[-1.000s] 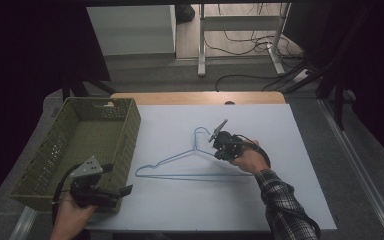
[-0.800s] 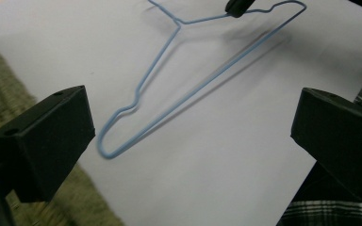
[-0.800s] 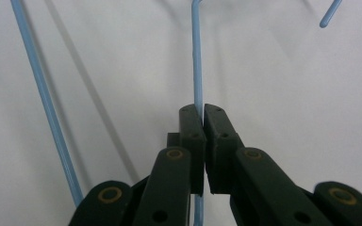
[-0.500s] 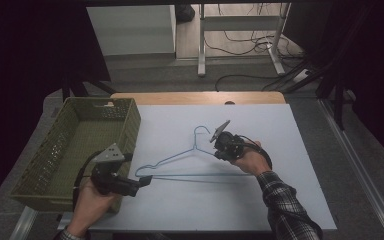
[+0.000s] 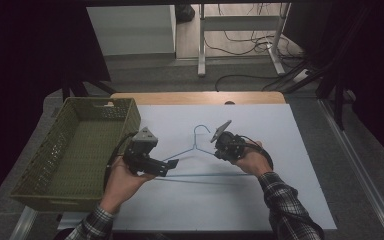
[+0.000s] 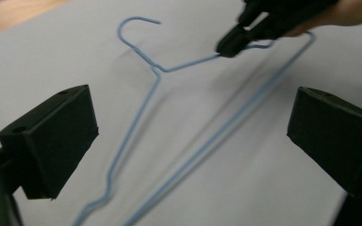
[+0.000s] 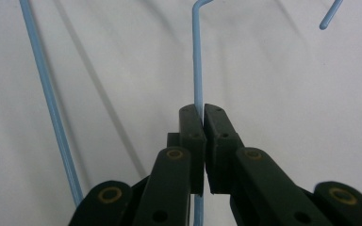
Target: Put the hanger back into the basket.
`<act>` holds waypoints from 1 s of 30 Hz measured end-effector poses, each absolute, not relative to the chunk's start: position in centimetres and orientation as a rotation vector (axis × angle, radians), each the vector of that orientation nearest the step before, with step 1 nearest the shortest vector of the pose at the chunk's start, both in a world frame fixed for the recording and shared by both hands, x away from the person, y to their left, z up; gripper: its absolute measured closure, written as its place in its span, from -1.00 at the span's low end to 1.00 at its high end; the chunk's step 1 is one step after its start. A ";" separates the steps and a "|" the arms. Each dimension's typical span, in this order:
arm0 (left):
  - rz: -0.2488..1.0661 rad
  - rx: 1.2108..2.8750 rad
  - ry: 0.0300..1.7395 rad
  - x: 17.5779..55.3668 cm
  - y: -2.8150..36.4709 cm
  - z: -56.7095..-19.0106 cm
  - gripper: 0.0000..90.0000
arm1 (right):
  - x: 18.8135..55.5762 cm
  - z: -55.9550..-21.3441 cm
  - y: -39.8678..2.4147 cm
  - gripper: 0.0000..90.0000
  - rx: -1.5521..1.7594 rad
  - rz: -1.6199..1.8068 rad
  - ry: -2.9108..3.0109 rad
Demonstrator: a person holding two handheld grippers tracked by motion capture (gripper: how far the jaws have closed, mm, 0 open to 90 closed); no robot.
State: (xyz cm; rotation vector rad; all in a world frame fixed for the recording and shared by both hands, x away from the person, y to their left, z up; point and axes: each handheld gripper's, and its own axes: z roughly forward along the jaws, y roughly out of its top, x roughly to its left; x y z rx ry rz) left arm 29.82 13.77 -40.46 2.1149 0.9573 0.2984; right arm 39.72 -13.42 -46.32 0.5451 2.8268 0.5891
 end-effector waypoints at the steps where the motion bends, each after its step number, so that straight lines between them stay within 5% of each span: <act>1: 0.298 2.115 0.957 29.8 13.8 -40.5 -0.94 | 39.7 -46.3 -13.4 0.95 0.545 0.589 2.827; 18: 0.286 2.139 1.046 38.3 8.5 -44.6 -0.79 | 39.3 -45.9 -13.4 0.95 0.516 0.611 2.794; 30: 0.226 2.118 1.063 41.5 8.6 -47.2 -0.38 | 39.1 -45.8 -13.4 0.94 0.503 0.617 2.784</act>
